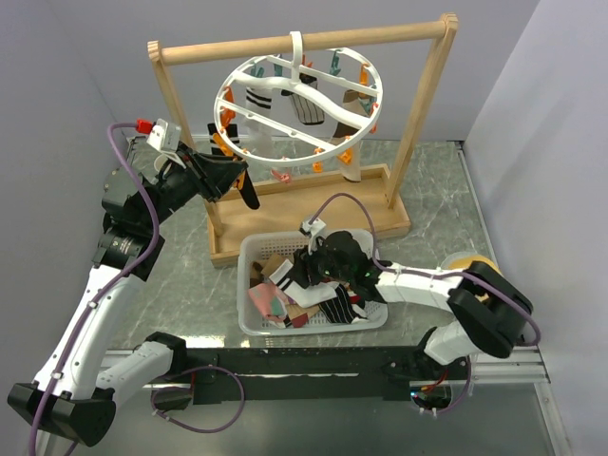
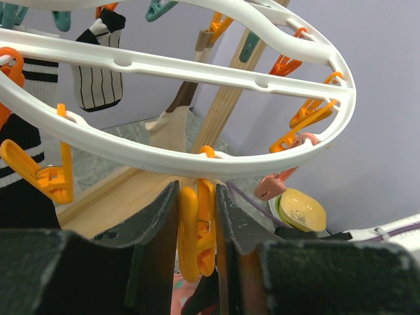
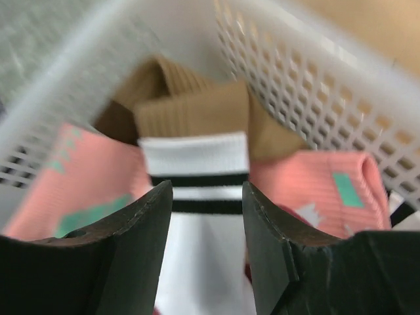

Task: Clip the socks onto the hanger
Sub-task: Pick up the sock from the bin.

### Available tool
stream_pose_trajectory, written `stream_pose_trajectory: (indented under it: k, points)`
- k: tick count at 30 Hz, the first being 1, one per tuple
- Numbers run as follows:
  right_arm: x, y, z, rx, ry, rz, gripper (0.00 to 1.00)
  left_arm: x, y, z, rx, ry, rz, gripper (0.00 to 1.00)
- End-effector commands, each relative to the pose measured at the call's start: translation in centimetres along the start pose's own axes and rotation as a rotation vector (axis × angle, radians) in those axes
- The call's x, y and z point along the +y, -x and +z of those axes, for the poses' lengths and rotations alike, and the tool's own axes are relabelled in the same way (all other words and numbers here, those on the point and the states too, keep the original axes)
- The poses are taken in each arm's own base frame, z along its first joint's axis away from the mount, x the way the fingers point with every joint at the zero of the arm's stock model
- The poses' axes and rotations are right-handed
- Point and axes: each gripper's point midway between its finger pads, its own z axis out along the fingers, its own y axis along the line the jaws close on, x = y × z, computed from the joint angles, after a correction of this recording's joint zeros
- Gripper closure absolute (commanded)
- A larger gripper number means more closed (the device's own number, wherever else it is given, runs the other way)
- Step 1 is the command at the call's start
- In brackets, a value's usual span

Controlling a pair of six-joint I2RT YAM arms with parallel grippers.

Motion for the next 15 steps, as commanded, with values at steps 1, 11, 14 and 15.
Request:
stream_pose_trajectory:
  k: [1, 11, 14, 15]
  points:
    - [-1.8, -0.2, 0.9, 0.017, -0.017, 0.035, 0.46, -0.9, -0.9, -0.7, 0.043, -0.039, -0.023, 0.99]
    - [-2.0, 0.7, 2.2, -0.019, 0.061, 0.058, 0.64, -0.6, -1.4, -0.8, 0.048, -0.028, -0.033, 0.99]
    - [-1.3, 1.0, 2.0, -0.047, 0.095, 0.067, 0.91, -0.4, -1.6, -0.9, 0.049, -0.022, -0.035, 0.99]
    - [-1.2, 0.7, 1.7, -0.049, 0.102, 0.068, 0.96, -0.4, -1.5, -0.9, 0.049, -0.024, -0.034, 0.99]
